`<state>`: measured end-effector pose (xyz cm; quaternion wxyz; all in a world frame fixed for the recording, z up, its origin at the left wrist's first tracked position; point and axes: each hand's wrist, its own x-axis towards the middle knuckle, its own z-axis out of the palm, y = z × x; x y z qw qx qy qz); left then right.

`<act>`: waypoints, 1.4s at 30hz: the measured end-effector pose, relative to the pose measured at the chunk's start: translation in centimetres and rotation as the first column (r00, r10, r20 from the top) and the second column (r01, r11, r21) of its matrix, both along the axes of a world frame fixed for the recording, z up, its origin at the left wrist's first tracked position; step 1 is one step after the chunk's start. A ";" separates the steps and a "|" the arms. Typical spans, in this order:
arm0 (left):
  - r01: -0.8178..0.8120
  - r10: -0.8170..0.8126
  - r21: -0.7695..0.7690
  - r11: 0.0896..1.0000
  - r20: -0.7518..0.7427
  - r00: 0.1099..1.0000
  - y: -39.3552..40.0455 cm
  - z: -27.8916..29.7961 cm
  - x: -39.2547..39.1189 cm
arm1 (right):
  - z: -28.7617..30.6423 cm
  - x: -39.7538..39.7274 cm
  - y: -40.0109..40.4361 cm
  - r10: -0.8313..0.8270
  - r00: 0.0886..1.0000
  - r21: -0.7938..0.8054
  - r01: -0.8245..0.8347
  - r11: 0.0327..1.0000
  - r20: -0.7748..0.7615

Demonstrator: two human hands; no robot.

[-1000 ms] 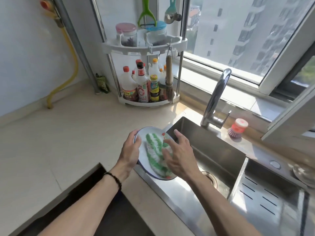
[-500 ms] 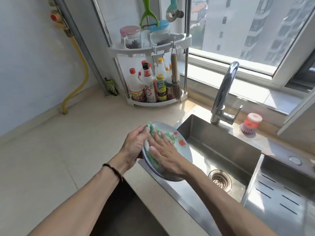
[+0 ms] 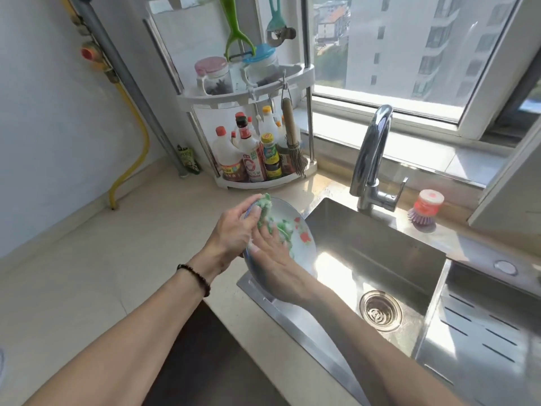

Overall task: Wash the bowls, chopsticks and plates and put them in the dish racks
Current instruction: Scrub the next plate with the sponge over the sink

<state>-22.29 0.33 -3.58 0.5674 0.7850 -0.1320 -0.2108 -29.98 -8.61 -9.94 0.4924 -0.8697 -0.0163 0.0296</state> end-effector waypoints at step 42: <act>-0.457 0.392 0.103 0.883 0.373 0.841 -1.4 0.5 -1.6 | -0.4 -5.6 -1.4 0.052 0.994 -0.090 -0.043 0.995 0.097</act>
